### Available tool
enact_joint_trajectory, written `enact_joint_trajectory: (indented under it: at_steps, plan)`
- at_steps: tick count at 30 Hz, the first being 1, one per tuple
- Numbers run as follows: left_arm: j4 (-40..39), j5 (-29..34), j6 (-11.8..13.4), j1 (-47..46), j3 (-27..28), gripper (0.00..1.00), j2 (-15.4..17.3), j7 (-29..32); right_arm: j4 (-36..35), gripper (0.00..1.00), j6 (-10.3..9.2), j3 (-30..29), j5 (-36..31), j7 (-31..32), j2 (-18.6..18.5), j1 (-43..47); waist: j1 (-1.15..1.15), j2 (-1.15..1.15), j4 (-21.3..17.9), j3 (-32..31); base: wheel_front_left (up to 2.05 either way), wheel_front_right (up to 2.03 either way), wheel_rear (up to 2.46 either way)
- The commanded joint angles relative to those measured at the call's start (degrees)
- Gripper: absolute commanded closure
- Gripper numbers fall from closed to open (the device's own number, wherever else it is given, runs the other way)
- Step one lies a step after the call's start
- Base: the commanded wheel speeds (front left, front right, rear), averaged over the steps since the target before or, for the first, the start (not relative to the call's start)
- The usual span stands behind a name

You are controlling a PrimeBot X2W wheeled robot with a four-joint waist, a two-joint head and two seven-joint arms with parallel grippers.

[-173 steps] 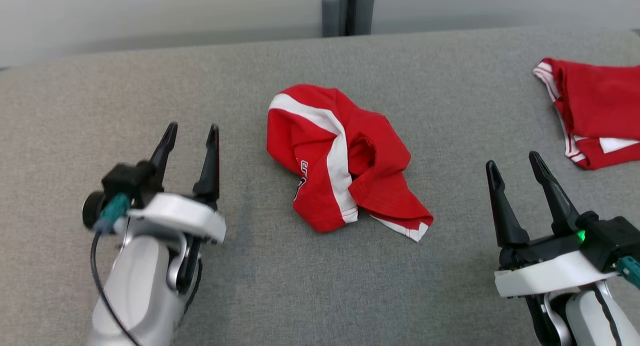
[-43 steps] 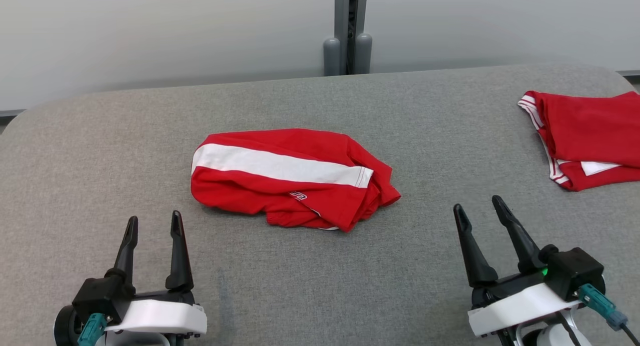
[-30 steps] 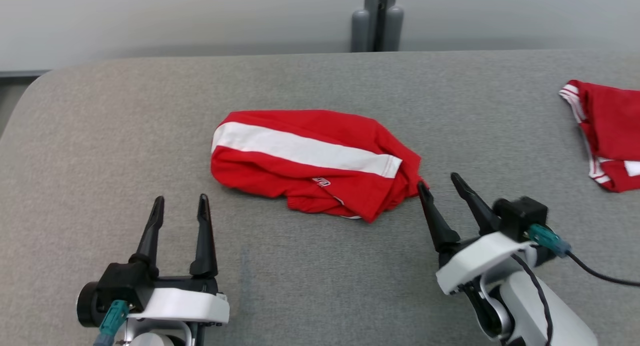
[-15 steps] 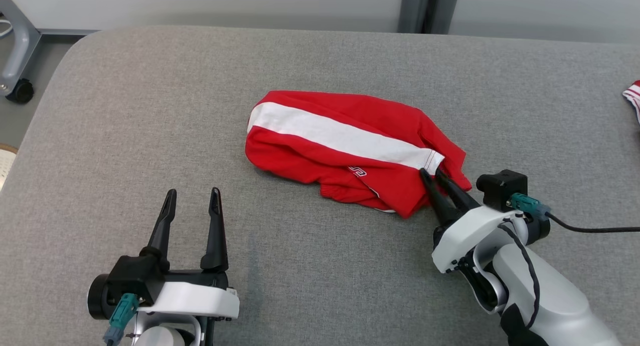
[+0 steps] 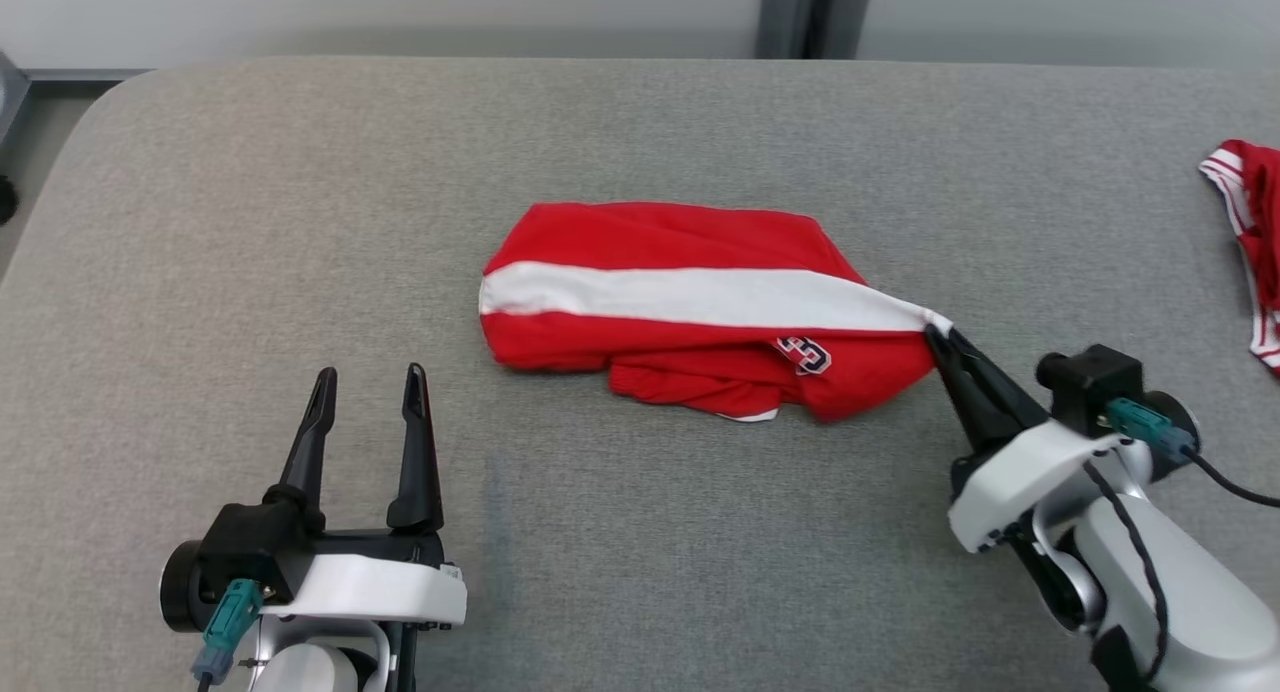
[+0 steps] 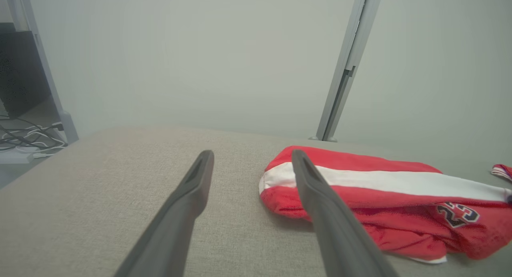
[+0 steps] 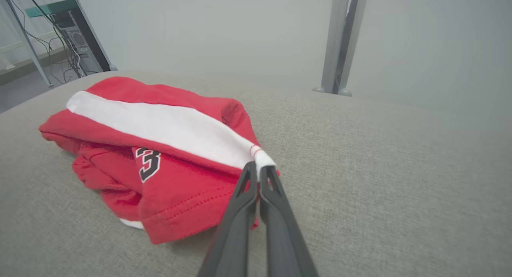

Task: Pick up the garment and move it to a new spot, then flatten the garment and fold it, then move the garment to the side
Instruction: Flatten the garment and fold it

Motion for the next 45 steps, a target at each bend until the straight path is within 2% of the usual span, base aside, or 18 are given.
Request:
enact_joint_trajectory:
  at_steps: [1,7,12,17,24,25,26,27,30,36,45]
  plan:
    - [0.1,0.5,-0.4,-0.4,0.3,0.0,0.2,-0.3,-1.3,1.0,0.0,-1.2,-1.0,-0.3,-1.5,1.7,0.0,0.0,-1.2,-0.1,0.0,0.0,0.0]
    - [1.0,1.0,-1.3,-1.0,0.2,0.0,0.2,-0.3,-4.2,1.0,0.0,-2.6,-2.3,-0.3,-4.4,4.9,0.0,0.0,-3.5,0.0,0.0,0.0,0.0]
    - [2.9,0.7,-2.5,-1.8,-0.1,0.0,0.2,-0.3,-2.9,1.0,0.0,1.8,0.3,-0.3,-5.8,6.1,0.0,0.0,-4.4,-0.1,0.0,0.0,0.0]
    - [3.9,0.5,-2.5,-1.9,-0.3,0.0,0.2,-0.3,-1.1,1.0,0.0,3.4,0.5,-0.3,-6.4,5.1,0.0,0.0,-4.9,-0.4,0.0,0.0,0.0]
    - [4.6,0.8,-3.1,-1.4,-0.4,0.0,0.2,-0.3,-0.8,1.0,0.0,1.2,-2.0,-0.3,-5.8,6.1,0.0,0.0,-5.8,-1.2,0.0,0.0,0.0]
    - [4.8,0.8,-3.2,-1.5,-0.5,0.0,0.2,-0.3,-0.8,0.82,0.0,1.7,-1.8,-0.3,-5.6,6.4,0.0,0.0,-5.9,-1.3,0.0,0.0,0.0]
    - [5.0,0.8,-3.2,-1.5,-0.6,0.0,0.2,-0.3,-0.6,0.24,0.0,2.3,-1.5,-0.3,-5.5,6.7,0.0,0.0,-5.9,-1.4,0.0,0.0,0.0]
    - [5.2,0.7,-3.3,-1.6,-0.7,0.0,0.2,-0.3,-0.5,0.0,0.0,2.6,-1.2,-0.3,-5.6,6.8,0.0,0.0,-5.9,-1.5,0.0,0.0,0.0]
    - [5.6,0.5,-3.3,-1.6,-1.0,0.0,0.2,-0.3,-0.7,0.0,0.0,2.0,-0.3,-0.3,-6.6,7.8,0.0,0.0,-5.8,-1.9,0.0,0.0,0.0]
    - [5.0,-0.1,-2.8,-0.7,0.2,0.0,0.2,-0.3,-7.1,0.0,0.0,-5.2,-2.7,-0.3,-6.6,9.4,0.0,0.0,-6.6,-3.1,0.0,0.0,0.0]
    - [5.5,-1.7,-2.2,-0.2,0.5,0.0,0.2,-0.3,-19.5,0.0,0.0,-14.0,-9.5,-0.3,0.7,13.6,0.0,0.0,-7.2,-6.0,0.0,0.0,0.0]
